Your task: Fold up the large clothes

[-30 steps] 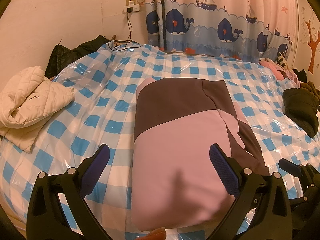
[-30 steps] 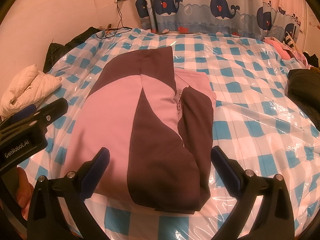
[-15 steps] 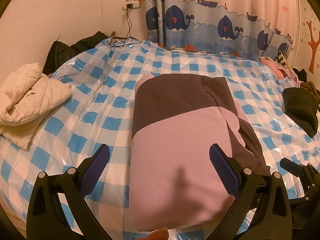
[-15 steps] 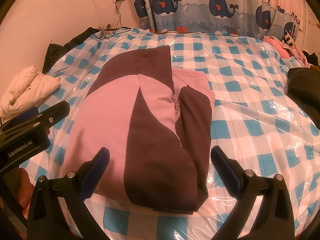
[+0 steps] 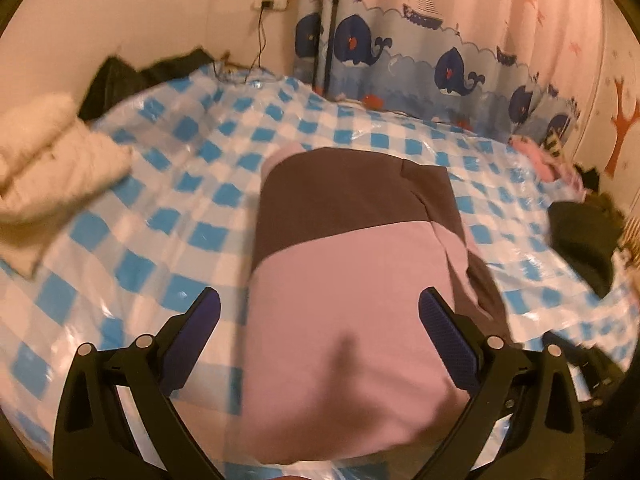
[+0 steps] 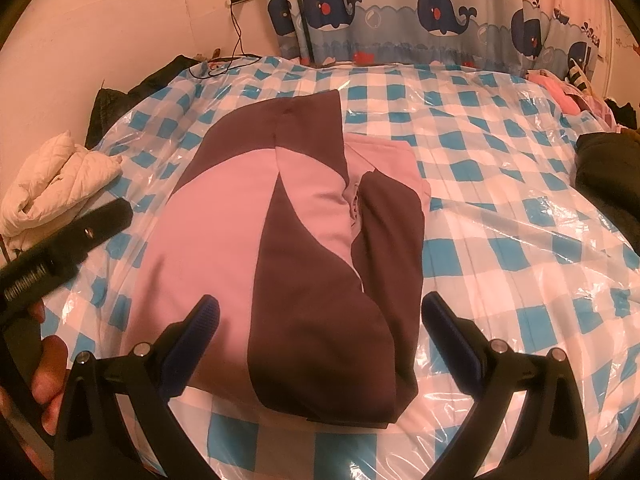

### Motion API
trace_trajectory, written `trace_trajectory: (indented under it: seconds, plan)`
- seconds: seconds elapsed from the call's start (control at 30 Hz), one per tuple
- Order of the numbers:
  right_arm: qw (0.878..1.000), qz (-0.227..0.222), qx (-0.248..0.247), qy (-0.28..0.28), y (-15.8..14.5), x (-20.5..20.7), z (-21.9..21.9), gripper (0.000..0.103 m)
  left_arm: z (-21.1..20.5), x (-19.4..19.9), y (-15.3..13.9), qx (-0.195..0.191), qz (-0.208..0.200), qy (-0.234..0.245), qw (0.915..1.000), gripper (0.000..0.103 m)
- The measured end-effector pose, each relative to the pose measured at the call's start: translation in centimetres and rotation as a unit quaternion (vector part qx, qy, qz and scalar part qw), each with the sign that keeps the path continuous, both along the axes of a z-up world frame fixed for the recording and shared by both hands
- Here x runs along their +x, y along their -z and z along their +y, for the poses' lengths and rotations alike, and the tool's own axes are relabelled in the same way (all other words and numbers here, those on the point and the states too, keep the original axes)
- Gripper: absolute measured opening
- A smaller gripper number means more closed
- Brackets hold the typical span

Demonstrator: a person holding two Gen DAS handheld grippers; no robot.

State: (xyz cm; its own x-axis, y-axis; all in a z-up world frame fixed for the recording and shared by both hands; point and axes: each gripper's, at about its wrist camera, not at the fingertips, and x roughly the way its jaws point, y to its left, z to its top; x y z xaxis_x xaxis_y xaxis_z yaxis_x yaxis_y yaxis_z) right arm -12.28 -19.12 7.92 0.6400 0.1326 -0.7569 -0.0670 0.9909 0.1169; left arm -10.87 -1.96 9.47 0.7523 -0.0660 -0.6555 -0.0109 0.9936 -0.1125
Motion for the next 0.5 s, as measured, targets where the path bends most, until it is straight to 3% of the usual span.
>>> trace_trajectory:
  seconds: [0.27,0.5]
  plan:
    - [1.000,-0.010,0.005,0.000,-0.4,0.4,0.7,0.096,-1.1,-0.8,-1.2,0.075,-0.023,-0.016,0.9968,0.094]
    - [1.000,-0.027,0.012,0.001,-0.3,-0.4,-0.3,0.096,-0.4,-0.5,-1.2,0.065,-0.008,-0.020,0.9977,0.095]
